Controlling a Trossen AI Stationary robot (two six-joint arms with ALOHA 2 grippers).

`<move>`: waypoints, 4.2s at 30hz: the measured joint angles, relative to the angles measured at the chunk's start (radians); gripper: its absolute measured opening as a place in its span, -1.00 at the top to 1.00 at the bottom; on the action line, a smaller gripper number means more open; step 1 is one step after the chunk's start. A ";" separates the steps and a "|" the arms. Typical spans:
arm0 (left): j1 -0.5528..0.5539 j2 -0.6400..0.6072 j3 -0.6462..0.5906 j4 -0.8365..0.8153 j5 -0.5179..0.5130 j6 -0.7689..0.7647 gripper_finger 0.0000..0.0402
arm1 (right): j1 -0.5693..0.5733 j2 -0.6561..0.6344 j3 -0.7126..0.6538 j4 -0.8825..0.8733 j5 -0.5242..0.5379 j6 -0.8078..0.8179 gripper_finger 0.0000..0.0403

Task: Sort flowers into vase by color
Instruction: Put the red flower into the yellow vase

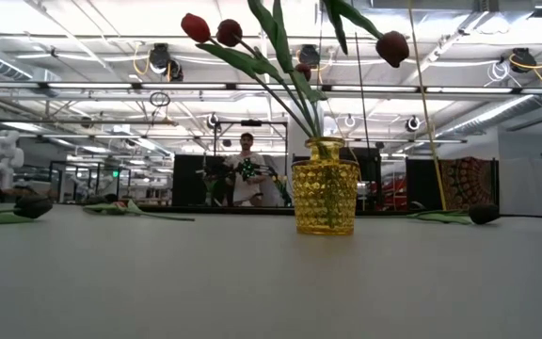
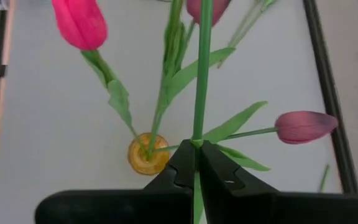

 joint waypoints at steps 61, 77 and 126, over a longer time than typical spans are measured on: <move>0.000 -0.003 0.002 0.030 0.106 -0.002 0.99 | 0.016 0.000 0.000 0.063 0.006 -0.021 0.89; 0.000 -0.002 0.000 0.026 0.051 0.035 0.99 | 0.012 -0.009 0.000 0.145 0.135 0.034 0.01; 0.002 -0.006 0.207 0.057 -0.260 0.339 0.99 | 0.052 -0.158 0.000 0.325 0.511 0.581 0.15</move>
